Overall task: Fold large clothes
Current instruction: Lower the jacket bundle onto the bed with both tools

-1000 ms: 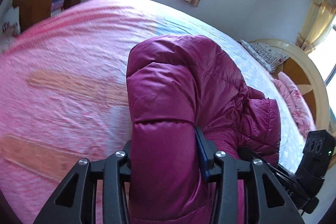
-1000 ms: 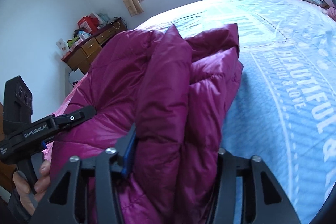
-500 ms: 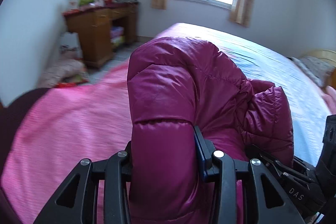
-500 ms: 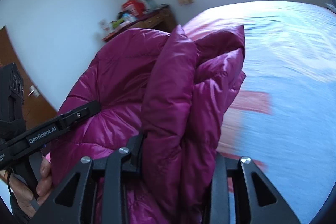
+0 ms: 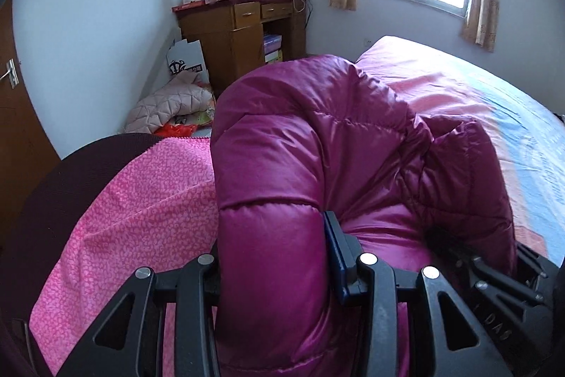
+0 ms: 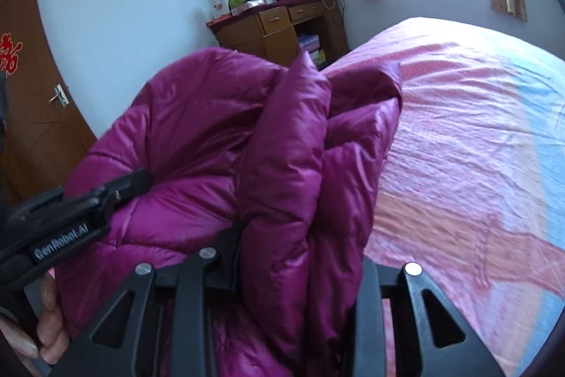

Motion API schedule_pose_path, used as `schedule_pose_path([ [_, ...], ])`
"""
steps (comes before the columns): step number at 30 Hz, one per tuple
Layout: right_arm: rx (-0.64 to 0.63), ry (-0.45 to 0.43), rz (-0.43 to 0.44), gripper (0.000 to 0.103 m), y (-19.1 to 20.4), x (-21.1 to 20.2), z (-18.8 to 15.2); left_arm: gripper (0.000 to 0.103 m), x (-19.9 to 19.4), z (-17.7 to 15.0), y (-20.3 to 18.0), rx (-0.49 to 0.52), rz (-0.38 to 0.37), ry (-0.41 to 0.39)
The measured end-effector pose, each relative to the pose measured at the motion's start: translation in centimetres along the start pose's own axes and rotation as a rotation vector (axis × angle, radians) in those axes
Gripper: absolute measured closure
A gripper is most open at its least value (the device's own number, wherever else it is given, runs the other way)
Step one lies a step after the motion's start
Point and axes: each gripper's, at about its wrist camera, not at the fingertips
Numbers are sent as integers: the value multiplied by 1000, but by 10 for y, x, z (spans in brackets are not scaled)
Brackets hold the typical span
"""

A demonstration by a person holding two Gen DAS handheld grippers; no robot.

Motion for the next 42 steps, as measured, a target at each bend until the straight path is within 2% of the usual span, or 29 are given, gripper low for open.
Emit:
schedule_pose_path([
  [4, 56, 27, 11, 52, -19, 16, 3, 51, 19, -1, -2, 5, 18, 33],
  [5, 95, 27, 28, 50, -27, 16, 3, 50, 22, -2, -2, 12, 21, 33],
  [7, 132, 31, 31, 37, -29, 15, 1, 49, 24, -3, -5, 29, 26, 27],
  [9, 172, 24, 32, 31, -34, 6, -2, 48, 24, -3, -5, 40, 30, 20],
  [13, 245, -60, 9, 30, -39, -39, -15, 48, 23, -3, -3, 26, 24, 15],
  [15, 243, -140, -57, 29, -31, -64, -16, 48, 21, -4, -4, 26, 26, 12],
  [17, 206, -202, -100, 34, -19, -84, -10, 48, 19, -4, -5, 26, 29, 11],
  [19, 141, -196, -110, 70, -2, -83, 5, 48, 18, -5, -5, 24, 28, 12],
  [21, 68, -166, -128, 79, 17, -70, 17, 48, 17, -5, -5, 22, 26, 14],
  [24, 33, -97, -133, 79, 25, -43, 17, 48, 17, -5, -5, 24, 30, 15],
  [26, 63, -32, -152, 78, 16, -18, 12, 48, 17, -5, -4, 21, 29, 18],
  [28, 96, -3, -167, 78, 5, -6, 4, 48, 16, -5, -5, 20, 27, 19],
  [32, 197, -3, -104, 80, -20, 2, -10, 48, 16, -5, -9, 31, 41, 12],
  [42, 131, 1, -183, 80, -6, -3, -20, 44, 11, -6, -16, 54, 74, 13],
])
Point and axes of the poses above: each gripper's, at about its wrist camera, not at the fingertips, and x roughly the way its jaws point, y to its left, z to its top, and after that the axes turned 7 degrees about z, right-handed
